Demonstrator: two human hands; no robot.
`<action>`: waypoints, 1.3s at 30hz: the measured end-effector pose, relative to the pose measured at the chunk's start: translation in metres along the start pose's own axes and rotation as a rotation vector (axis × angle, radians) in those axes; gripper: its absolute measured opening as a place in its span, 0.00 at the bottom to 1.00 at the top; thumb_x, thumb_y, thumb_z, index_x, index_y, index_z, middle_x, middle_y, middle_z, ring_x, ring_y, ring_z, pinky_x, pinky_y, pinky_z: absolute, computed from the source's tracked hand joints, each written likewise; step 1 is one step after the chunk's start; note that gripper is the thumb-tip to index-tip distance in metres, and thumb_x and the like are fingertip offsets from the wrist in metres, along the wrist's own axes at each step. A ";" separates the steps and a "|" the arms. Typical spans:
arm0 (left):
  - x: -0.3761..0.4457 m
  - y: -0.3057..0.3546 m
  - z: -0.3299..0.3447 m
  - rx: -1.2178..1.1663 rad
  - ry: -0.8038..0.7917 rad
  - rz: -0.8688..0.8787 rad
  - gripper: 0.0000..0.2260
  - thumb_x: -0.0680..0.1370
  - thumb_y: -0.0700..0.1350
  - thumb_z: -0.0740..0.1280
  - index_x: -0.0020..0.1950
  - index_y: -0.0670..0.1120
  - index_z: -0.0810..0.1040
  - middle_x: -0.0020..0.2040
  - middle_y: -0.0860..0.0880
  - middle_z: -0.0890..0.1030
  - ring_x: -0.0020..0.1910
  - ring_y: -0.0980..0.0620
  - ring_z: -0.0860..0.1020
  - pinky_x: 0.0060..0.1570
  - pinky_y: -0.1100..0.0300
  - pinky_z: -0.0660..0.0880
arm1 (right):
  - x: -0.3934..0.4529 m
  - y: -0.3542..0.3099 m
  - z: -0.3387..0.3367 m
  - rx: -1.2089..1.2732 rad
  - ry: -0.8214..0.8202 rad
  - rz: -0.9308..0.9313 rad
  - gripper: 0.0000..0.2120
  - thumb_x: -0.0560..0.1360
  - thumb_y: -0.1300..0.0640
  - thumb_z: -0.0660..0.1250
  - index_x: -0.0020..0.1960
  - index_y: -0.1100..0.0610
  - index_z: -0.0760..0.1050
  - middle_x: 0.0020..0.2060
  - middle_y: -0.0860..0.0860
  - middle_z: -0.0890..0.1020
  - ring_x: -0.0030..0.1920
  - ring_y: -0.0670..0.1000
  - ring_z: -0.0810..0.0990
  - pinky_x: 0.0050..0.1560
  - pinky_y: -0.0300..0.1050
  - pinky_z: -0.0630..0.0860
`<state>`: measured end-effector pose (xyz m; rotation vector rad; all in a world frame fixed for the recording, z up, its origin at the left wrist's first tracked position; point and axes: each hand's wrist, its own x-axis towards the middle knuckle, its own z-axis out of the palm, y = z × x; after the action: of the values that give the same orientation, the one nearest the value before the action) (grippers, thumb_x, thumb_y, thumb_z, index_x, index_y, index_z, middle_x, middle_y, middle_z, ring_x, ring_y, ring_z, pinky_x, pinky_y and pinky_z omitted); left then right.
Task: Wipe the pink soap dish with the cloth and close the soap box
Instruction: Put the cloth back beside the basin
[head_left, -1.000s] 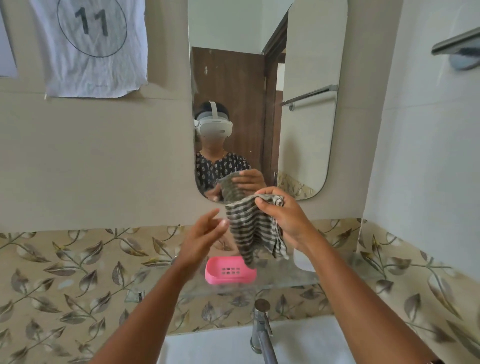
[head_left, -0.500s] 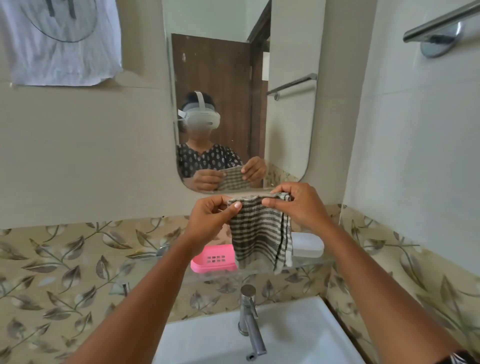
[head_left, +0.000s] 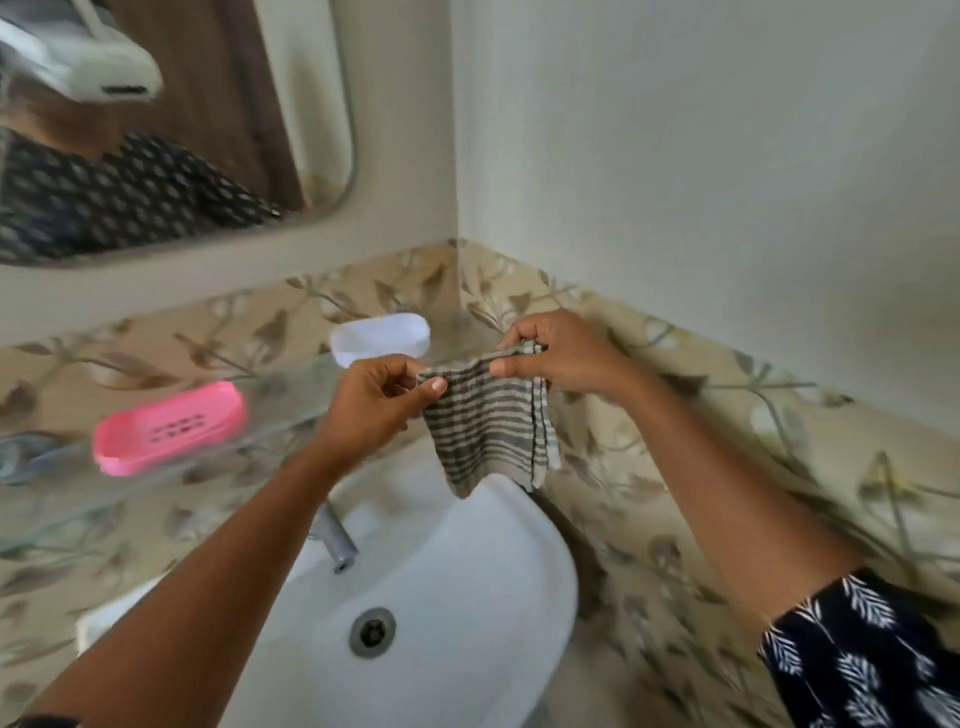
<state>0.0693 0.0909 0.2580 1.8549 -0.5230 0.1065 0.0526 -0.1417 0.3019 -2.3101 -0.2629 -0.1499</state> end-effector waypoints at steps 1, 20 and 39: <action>0.000 -0.010 0.012 0.010 -0.036 -0.016 0.04 0.73 0.40 0.72 0.41 0.41 0.81 0.29 0.48 0.79 0.26 0.58 0.75 0.26 0.65 0.73 | -0.006 0.014 0.000 -0.009 -0.024 0.043 0.09 0.67 0.49 0.77 0.44 0.50 0.81 0.44 0.44 0.84 0.48 0.46 0.82 0.53 0.46 0.75; -0.085 -0.151 0.153 0.554 -0.402 -0.088 0.09 0.75 0.46 0.62 0.48 0.49 0.81 0.49 0.46 0.81 0.51 0.46 0.79 0.49 0.59 0.69 | -0.126 0.170 0.120 -0.402 -0.002 0.228 0.08 0.70 0.66 0.64 0.39 0.55 0.79 0.33 0.47 0.76 0.34 0.46 0.72 0.37 0.40 0.68; -0.156 -0.177 0.166 0.427 -0.376 -0.056 0.10 0.66 0.49 0.68 0.46 0.55 0.74 0.36 0.58 0.80 0.35 0.60 0.78 0.33 0.71 0.71 | -0.199 0.197 0.164 -0.205 0.049 0.354 0.07 0.68 0.63 0.66 0.37 0.52 0.71 0.38 0.47 0.78 0.41 0.45 0.76 0.44 0.41 0.76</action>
<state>-0.0297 0.0300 -0.0057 2.3232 -0.7499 -0.1870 -0.0897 -0.1819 0.0132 -2.5103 0.1965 -0.0564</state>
